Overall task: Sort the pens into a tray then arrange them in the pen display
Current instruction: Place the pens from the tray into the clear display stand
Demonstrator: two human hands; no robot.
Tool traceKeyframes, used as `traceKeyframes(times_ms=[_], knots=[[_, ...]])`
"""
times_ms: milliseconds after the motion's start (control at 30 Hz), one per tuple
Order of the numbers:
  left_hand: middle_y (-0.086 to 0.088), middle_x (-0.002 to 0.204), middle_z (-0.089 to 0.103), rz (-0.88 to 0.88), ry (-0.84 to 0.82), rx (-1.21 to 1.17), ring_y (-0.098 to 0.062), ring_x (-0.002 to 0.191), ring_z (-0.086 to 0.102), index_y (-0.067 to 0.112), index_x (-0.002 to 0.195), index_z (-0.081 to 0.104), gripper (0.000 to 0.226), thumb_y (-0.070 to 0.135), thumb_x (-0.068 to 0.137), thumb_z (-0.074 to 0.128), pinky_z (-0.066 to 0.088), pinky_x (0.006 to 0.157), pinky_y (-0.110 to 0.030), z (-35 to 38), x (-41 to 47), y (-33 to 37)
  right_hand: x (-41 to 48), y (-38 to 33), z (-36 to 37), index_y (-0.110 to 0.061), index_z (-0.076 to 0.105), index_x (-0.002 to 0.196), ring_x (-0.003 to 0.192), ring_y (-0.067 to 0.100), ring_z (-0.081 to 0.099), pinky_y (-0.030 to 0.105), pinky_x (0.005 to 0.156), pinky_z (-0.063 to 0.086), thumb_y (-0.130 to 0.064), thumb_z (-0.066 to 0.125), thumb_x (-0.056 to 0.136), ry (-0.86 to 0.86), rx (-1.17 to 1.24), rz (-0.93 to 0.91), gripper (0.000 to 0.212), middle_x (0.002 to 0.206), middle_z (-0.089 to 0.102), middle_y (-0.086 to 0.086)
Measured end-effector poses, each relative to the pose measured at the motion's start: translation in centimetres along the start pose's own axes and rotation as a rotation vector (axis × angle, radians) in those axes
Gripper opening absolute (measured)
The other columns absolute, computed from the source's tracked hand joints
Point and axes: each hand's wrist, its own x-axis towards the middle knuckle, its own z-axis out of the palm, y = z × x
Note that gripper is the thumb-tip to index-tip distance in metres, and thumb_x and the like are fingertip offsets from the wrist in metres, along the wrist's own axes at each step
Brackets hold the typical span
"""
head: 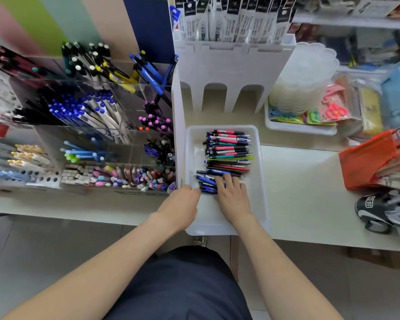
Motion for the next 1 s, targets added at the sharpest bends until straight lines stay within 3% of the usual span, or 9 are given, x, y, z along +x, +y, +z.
traceKeyframes(times_ms=[167, 367, 567, 633, 667, 733, 800, 900, 1000], knots=[[-0.014, 0.121, 0.061, -0.007, -0.004, 0.038, -0.036, 0.101, 0.066, 0.008, 0.123, 0.062, 0.028, 0.003, 0.099, 0.050, 0.055, 0.087, -0.047, 0.1, -0.2, 0.0, -0.2, 0.0, 0.3, -0.012, 0.052, 0.140, 0.104, 0.035, 0.053, 0.048, 0.081, 0.044, -0.030, 0.074, 0.090, -0.001, -0.057, 0.006, 0.057, 0.128, 0.055, 0.012], [-0.014, 0.125, 0.063, -0.039, 0.014, 0.040, -0.035, 0.106, 0.065, 0.007, 0.124, 0.064, 0.030, 0.002, 0.099, 0.048, 0.051, 0.093, -0.044, -0.5, -0.2, 0.1, 0.6, -0.7, 0.2, -0.011, 0.064, 0.092, 0.070, 0.029, 0.056, 0.037, 0.059, 0.041, -0.006, 0.065, 0.076, 0.078, -0.140, -0.043, 0.017, 0.083, 0.059, 0.009], [-0.012, 0.132, 0.061, -0.043, 0.000, 0.016, -0.032, 0.115, 0.062, 0.008, 0.128, 0.064, 0.030, 0.006, 0.102, 0.049, 0.047, 0.098, -0.040, -0.8, -0.8, 0.2, 1.4, -2.3, 1.6, -0.005, 0.063, 0.073, 0.048, 0.027, 0.055, 0.027, 0.037, 0.040, -0.001, 0.075, 0.053, -0.067, 0.026, 0.016, 0.023, 0.065, 0.056, 0.013], [-0.011, 0.135, 0.060, -0.035, -0.017, -0.017, -0.032, 0.119, 0.060, 0.008, 0.131, 0.062, 0.032, 0.008, 0.103, 0.049, 0.047, 0.101, -0.041, -0.9, -1.1, 0.0, 1.0, -3.0, -0.1, -0.002, 0.065, 0.080, 0.053, 0.029, 0.061, 0.029, 0.040, 0.046, -0.003, 0.086, 0.054, -0.072, -0.014, 0.083, 0.034, 0.070, 0.061, 0.016], [-0.010, 0.135, 0.060, -0.031, -0.026, -0.034, -0.032, 0.120, 0.059, 0.009, 0.132, 0.062, 0.032, 0.009, 0.102, 0.049, 0.047, 0.101, -0.041, -1.1, -1.3, 0.0, 0.8, -3.1, -1.1, -0.001, 0.064, 0.093, 0.066, 0.031, 0.067, 0.032, 0.049, 0.052, -0.006, 0.085, 0.067, -0.104, -0.049, 0.110, 0.034, 0.083, 0.066, 0.018], [-0.009, 0.133, 0.061, -0.028, -0.044, -0.060, -0.030, 0.115, 0.060, 0.009, 0.133, 0.061, 0.033, 0.010, 0.103, 0.049, 0.047, 0.094, -0.038, -1.3, -1.8, 0.0, 0.6, -3.0, -1.6, -0.002, 0.052, 0.123, 0.102, 0.033, 0.070, 0.038, 0.078, 0.057, -0.004, 0.060, 0.097, -0.155, -0.097, 0.065, 0.027, 0.117, 0.065, 0.018], [-0.011, 0.127, 0.064, -0.058, -0.071, -0.084, -0.028, 0.098, 0.058, 0.011, 0.136, 0.059, 0.033, 0.013, 0.104, 0.049, 0.045, 0.083, -0.035, -1.7, -2.2, 0.1, 0.6, -2.5, -1.8, -0.003, 0.044, 0.132, 0.115, 0.033, 0.067, 0.038, 0.086, 0.054, -0.002, 0.052, 0.101, -0.194, -0.082, 0.039, 0.031, 0.127, 0.064, 0.015], [-0.014, 0.123, 0.065, -0.083, -0.087, -0.131, -0.028, 0.098, 0.058, 0.017, 0.139, 0.057, 0.035, 0.022, 0.105, 0.049, 0.048, 0.086, -0.036, -2.3, -2.6, 0.0, 0.3, -1.5, -2.7, -0.005, 0.042, 0.130, 0.106, 0.035, 0.069, 0.040, 0.076, 0.045, -0.010, 0.053, 0.101, -0.185, 0.096, 0.050, 0.031, 0.119, 0.067, 0.012], [-0.004, 0.124, 0.069, -0.069, -0.023, -0.246, -0.021, 0.112, 0.063, 0.022, 0.135, 0.063, 0.033, 0.029, 0.106, 0.051, 0.052, 0.099, -0.039, -3.2, -3.0, 0.3, -0.5, -0.6, -4.9, -0.007, 0.044, 0.112, 0.081, 0.032, 0.060, 0.038, 0.062, 0.039, -0.021, 0.058, 0.100, -0.107, 0.641, 0.195, 0.023, 0.093, 0.060, 0.006]])
